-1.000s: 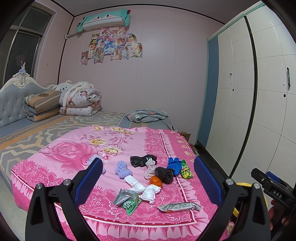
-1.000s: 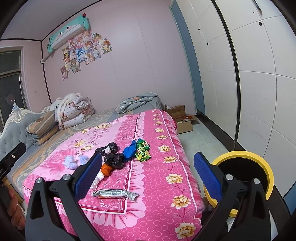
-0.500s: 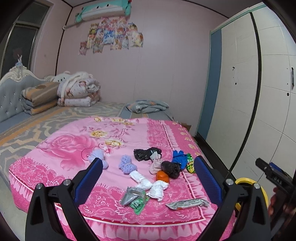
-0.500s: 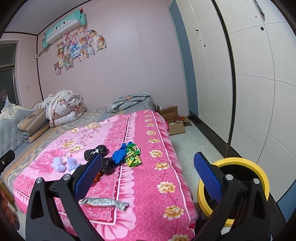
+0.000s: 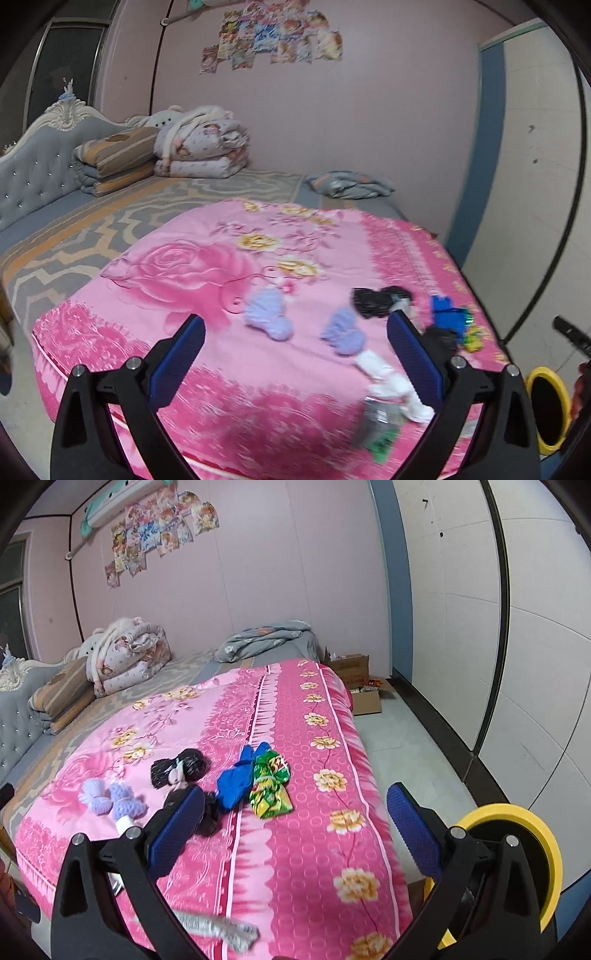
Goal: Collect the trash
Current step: 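Reach the right tool to the green chip bag and close on it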
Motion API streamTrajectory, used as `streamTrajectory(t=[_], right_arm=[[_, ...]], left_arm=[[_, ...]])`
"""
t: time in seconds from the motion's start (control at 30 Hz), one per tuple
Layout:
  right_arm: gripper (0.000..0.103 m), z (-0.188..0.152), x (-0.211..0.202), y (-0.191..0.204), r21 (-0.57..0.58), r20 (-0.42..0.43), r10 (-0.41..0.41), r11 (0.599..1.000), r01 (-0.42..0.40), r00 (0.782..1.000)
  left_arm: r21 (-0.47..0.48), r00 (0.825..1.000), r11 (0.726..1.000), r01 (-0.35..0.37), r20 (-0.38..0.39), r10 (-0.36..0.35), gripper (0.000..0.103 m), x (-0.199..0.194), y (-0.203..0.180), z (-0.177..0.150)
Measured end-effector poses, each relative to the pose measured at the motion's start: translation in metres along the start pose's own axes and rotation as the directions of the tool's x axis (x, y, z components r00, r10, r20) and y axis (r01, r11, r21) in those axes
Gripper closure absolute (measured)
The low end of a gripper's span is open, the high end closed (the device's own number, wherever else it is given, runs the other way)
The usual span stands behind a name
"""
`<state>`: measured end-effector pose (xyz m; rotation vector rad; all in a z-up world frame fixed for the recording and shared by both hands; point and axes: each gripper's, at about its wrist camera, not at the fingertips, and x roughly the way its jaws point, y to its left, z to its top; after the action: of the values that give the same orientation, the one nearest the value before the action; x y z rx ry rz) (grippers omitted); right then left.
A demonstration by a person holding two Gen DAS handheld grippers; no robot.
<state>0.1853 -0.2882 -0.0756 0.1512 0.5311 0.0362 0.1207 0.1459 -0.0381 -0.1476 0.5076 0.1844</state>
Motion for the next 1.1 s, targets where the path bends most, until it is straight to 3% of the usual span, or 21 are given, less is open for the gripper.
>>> streamTrajectory(t=[0.2, 0.57, 1.03, 1.1], right_arm=[[0.008, 0.015, 0.045, 0.008, 0.011, -0.064, 0.015, 1.000, -0.014, 0.998], [0.008, 0.006, 0.118, 0.008, 0.042, -0.154, -0.014, 0.999, 0.021, 0.988], [0.008, -0.011, 0.192, 0.005, 0.069, -0.261, 0.047, 0.997, -0.030, 0.964], [0.013, -0.013, 0.196, 0.004, 0.064, -0.269, 0.052, 0.997, -0.036, 0.962]], left_arm=[[0.007, 0.997, 1.000, -0.021, -0.076, 0.021, 0.008, 0.050, 0.012, 0.007], [0.003, 0.983, 0.998, -0.059, -0.176, 0.059, 0.008, 0.143, 0.020, 0.004], [-0.030, 0.963, 1.000, 0.005, -0.268, -0.013, 0.008, 0.209, 0.013, -0.017], [-0.018, 0.963, 1.000, 0.018, -0.270, -0.022, 0.008, 0.213, 0.009, -0.021]])
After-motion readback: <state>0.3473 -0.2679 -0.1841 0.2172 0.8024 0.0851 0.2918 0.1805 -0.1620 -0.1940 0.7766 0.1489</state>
